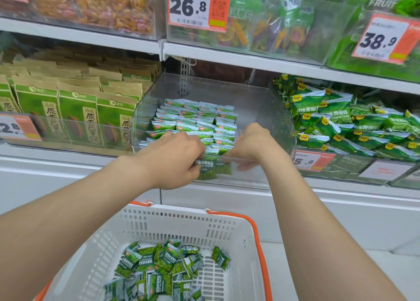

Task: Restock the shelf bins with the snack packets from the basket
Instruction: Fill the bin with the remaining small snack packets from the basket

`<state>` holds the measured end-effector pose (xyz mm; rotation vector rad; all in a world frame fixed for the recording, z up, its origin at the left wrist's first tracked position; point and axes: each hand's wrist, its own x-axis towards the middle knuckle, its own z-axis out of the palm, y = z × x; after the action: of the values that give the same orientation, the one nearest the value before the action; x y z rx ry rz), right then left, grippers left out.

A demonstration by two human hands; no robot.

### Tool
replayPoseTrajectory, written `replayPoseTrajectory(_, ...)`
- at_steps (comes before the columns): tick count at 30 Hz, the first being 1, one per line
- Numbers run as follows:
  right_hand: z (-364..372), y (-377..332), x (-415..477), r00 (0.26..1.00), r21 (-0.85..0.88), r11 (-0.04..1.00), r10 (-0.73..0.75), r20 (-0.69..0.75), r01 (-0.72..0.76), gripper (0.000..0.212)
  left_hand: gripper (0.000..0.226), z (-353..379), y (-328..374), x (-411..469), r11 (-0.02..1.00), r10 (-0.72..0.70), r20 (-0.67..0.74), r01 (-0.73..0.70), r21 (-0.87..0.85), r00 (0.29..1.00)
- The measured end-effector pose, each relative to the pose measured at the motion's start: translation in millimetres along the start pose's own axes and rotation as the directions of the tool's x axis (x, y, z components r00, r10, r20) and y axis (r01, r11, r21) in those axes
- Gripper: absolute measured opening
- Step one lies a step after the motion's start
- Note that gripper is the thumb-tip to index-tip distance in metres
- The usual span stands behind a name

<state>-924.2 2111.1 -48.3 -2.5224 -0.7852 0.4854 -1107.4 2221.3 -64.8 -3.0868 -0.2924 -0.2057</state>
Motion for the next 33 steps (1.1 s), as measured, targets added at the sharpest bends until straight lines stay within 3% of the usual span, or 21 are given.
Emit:
replayPoseTrajectory(2,-3.9,0.1,-4.8,0.998,0.024,0.998,0.061,-0.006,-0.061,0.063,0.021,1.3,1.8,-1.1,1.0,0.009,-0.024,-0.009,0.002,1.0)
replayPoseTrajectory(5,-11.4,5.6,-8.9,0.999,0.039,0.998,0.046,-0.012,-0.045,0.052,0.03,5.0,3.3,-3.9,0.999,0.017,-0.09,-0.014,0.031,0.996)
replayPoseTrajectory(7,-9.9,10.5,-7.6,0.984,0.021,0.994,-0.107,-0.145,0.111,0.03,0.035,4.7,5.6,-7.0,0.999,0.027,-0.192,-0.019,0.044,0.981)
replayPoseTrajectory(8,-6.9,12.5,-10.4,0.939,0.001,0.974,-0.218,-0.267,0.226,0.017,0.033,3.5,7.9,-8.9,0.998,0.04,-0.264,-0.028,0.049,0.964)
replayPoseTrajectory(10,4.7,14.1,-28.4,0.753,-0.011,0.896,-0.379,-0.538,0.444,0.018,0.022,-2.3,17.1,-14.3,0.999,0.052,-0.383,-0.042,0.034,0.922)
replayPoseTrajectory(12,21.0,15.1,-50.7,0.494,-0.041,0.748,-0.477,-0.727,0.662,0.018,0.012,-5.9,29.2,-21.1,1.0,0.024,-0.401,-0.027,-0.003,0.916)
replayPoseTrajectory(14,45.2,21.8,-65.1,0.302,-0.152,0.607,-0.578,-0.759,0.78,0.015,0.019,-3.0,43.4,-28.5,0.999,-0.026,-0.284,0.031,0.012,0.958)
replayPoseTrajectory(15,58.2,27.7,-67.4,0.269,-0.177,0.567,-0.613,-0.742,0.804,0.014,0.024,0.2,49.5,-31.9,0.997,-0.052,-0.156,0.06,0.053,0.986)
replayPoseTrajectory(16,71.5,35.0,-67.6,0.273,-0.182,0.545,-0.646,-0.713,0.818,0.013,0.025,4.6,54.2,-35.1,0.993,-0.062,-0.009,0.062,0.103,0.998)
replayPoseTrajectory(18,101.5,56.4,-63.5,0.348,-0.174,0.557,-0.702,-0.621,0.812,0.013,0.024,17.3,59.0,-40.5,0.99,-0.028,0.276,-0.012,0.142,0.961)
replayPoseTrajectory(21,150.3,102.0,-55.3,0.608,-0.207,0.693,-0.711,-0.353,0.69,0.016,0.02,40.7,61.8,-49.3,0.989,0.068,0.577,-0.131,0.069,0.814)
replayPoseTrajectory(23,181.5,135.2,-48.7,0.818,-0.343,0.774,-0.575,-0.029,0.532,0.016,0.022,58.8,63.4,-55.1,0.987,0.091,0.671,-0.158,0.04,0.735)
replayPoseTrajectory(24,195.6,150.2,-47.0,0.878,-0.401,0.786,-0.462,0.128,0.472,0.017,0.022,66.1,64.5,-57.5,0.985,0.096,0.699,-0.168,0.035,0.709)
replayPoseTrajectory(27,237.4,190.9,-44.1,0.887,-0.457,0.801,-0.186,0.423,0.386,0.012,0.025,84.0,68.0,-62.3,0.983,0.089,0.749,-0.178,0.039,0.657)
replayPoseTrajectory(30,264.5,212.6,-42.7,0.853,-0.496,0.785,-0.077,0.516,0.371,0.02,0.031,96.4,68.4,-64.8,0.983,0.095,0.775,-0.181,0.025,0.624)
replayPoseTrajectory(33,284.4,220.9,-32.8,0.825,-0.542,0.757,0.007,0.565,0.365,0.027,0.02,103.3,64.3,-65.4,0.983,0.092,0.791,-0.183,0.025,0.605)
